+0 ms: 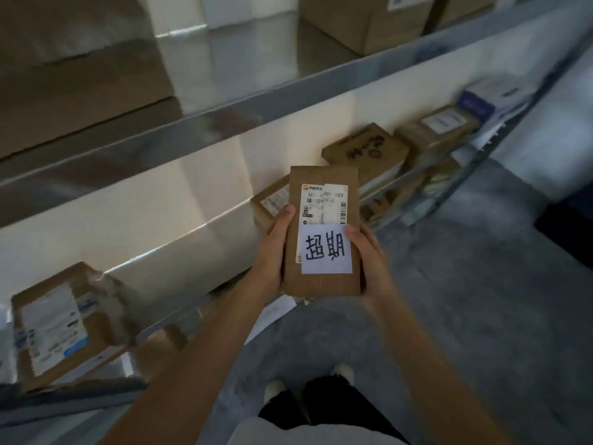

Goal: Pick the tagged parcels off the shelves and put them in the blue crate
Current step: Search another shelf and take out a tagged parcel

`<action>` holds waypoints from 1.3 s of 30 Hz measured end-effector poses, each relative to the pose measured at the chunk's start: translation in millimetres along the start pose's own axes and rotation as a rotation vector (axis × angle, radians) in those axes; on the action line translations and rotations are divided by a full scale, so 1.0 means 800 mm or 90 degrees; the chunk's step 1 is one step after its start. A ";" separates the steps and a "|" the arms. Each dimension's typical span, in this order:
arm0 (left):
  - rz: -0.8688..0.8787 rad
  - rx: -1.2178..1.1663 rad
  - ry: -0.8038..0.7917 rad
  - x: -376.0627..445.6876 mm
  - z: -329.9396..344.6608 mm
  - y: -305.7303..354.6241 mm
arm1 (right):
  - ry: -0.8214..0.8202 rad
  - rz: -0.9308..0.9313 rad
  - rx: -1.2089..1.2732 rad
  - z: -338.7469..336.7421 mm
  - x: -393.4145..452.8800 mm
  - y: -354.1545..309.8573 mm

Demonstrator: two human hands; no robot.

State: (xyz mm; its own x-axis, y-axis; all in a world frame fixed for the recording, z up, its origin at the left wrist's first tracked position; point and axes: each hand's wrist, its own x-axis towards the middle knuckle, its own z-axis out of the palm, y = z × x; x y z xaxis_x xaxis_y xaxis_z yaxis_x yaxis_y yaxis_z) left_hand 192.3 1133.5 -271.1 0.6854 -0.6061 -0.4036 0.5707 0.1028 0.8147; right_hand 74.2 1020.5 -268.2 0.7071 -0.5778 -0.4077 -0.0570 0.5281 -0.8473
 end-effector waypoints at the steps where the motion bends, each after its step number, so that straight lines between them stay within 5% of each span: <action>1: -0.004 0.015 -0.007 0.008 0.025 -0.009 | 0.033 -0.004 0.011 -0.021 -0.002 -0.009; 15: -0.076 0.270 -0.358 0.093 0.380 -0.142 | 0.323 -0.126 0.149 -0.346 -0.011 -0.138; 39: -0.160 0.382 -0.488 0.280 0.739 -0.283 | 0.504 -0.179 0.227 -0.643 0.110 -0.276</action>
State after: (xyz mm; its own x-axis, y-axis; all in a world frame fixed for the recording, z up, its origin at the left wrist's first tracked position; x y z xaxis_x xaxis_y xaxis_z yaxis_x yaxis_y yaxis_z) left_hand -50.6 507.9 -299.5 -0.0209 -0.9215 -0.3879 0.1924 -0.3844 0.9029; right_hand -213.5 533.1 -291.7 -0.0356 -0.9031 -0.4280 0.3592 0.3881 -0.8488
